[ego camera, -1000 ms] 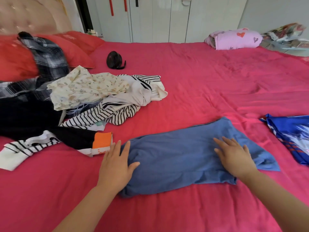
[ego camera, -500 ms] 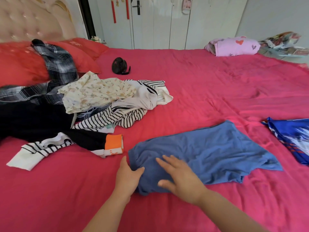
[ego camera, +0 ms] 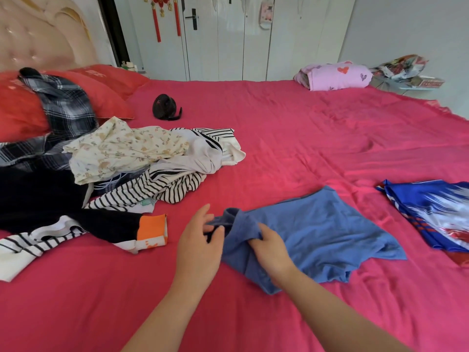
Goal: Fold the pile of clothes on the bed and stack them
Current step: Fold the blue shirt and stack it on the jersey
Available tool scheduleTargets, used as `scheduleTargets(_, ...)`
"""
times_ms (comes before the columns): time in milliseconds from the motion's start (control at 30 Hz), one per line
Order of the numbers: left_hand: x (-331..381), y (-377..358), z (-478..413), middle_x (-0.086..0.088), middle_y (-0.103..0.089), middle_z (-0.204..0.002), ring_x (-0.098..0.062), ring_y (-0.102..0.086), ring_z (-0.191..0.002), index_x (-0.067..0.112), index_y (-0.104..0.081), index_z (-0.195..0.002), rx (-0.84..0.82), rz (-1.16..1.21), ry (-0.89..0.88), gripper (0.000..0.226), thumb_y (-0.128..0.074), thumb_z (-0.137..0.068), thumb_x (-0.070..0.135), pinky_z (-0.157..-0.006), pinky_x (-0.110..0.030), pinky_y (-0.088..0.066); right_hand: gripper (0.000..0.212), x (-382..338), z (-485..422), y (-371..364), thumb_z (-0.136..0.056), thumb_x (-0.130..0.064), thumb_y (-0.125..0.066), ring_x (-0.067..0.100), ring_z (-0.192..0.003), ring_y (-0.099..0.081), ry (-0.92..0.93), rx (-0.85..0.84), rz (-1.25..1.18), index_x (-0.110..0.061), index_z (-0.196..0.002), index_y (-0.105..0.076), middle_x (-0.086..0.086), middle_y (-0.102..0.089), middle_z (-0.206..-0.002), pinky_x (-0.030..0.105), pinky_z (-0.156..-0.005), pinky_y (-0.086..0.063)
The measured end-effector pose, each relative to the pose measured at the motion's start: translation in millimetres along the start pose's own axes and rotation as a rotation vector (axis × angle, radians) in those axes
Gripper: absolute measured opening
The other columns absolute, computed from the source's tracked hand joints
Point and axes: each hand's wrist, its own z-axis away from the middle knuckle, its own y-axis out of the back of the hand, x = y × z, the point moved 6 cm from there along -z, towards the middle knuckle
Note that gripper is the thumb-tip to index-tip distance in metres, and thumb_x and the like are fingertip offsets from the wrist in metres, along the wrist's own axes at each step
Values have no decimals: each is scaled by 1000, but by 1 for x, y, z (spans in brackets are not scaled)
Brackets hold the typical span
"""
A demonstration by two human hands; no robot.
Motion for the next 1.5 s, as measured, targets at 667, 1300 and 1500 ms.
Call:
scheduleTargets(667, -71, -11, -37, -3, -52, -91, -17, -50, -83, 19, -54, -110, -279, 228, 612, 45, -58, -82, 54, -73, -31, -46, 60, -9, 48, -49, -76, -20, -53, 18, -124, -39, 442, -399, 658, -30, -135, -45, -4, -42, -137, 27, -106, -31)
scheduleTargets(1300, 81, -110, -111, -9, -55, -101, -8, -52, -69, 9, -50, -124, -253, 302, 258, 47, -69, -81, 13, -48, -21, -46, 25, -1, 3, 125, -88, -23, -57, 1, -54, -44, 47, 373, 37, -20, -64, -50, -11, -48, -53, 18, -59, -35)
scheduleTargets(1500, 149, -239, -82, -8, -50, -118, -19, -60, -93, 10, -39, -138, -541, 338, 120, 62, -68, -83, 15, -81, -30, -56, 20, 83, -6, 235, -87, -16, -56, 17, -72, -48, -228, 643, -188, -13, -68, -54, 2, -54, -65, 39, -70, -42)
